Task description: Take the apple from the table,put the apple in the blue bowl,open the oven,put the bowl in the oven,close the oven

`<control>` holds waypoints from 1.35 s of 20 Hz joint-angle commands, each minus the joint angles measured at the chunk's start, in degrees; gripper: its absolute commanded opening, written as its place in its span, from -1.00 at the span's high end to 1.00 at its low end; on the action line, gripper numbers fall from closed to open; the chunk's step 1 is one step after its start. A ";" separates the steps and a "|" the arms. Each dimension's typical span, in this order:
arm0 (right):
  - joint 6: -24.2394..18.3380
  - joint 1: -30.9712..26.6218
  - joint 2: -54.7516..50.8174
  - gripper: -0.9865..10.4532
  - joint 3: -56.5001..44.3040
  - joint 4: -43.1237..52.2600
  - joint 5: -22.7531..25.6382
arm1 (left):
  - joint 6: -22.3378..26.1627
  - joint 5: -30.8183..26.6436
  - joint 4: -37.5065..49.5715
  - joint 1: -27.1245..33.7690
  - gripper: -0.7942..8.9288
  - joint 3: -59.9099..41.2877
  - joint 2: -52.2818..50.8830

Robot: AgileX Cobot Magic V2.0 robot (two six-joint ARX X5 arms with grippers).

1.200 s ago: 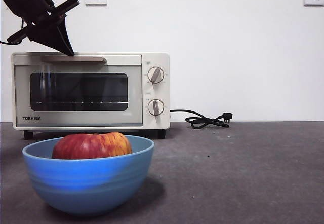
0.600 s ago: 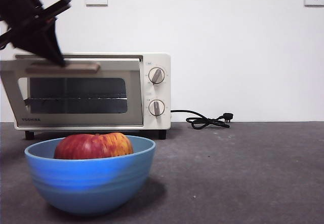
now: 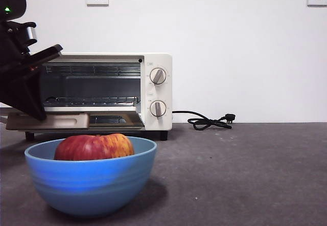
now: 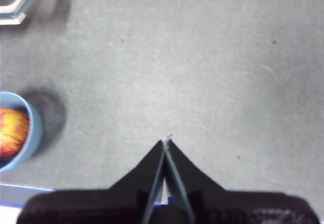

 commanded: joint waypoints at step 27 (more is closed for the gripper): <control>-5.73 9.14 48.28 0.37 10.03 23.26 -22.23 | 3.30 -1.22 -28.50 -5.84 0.85 -6.14 -43.41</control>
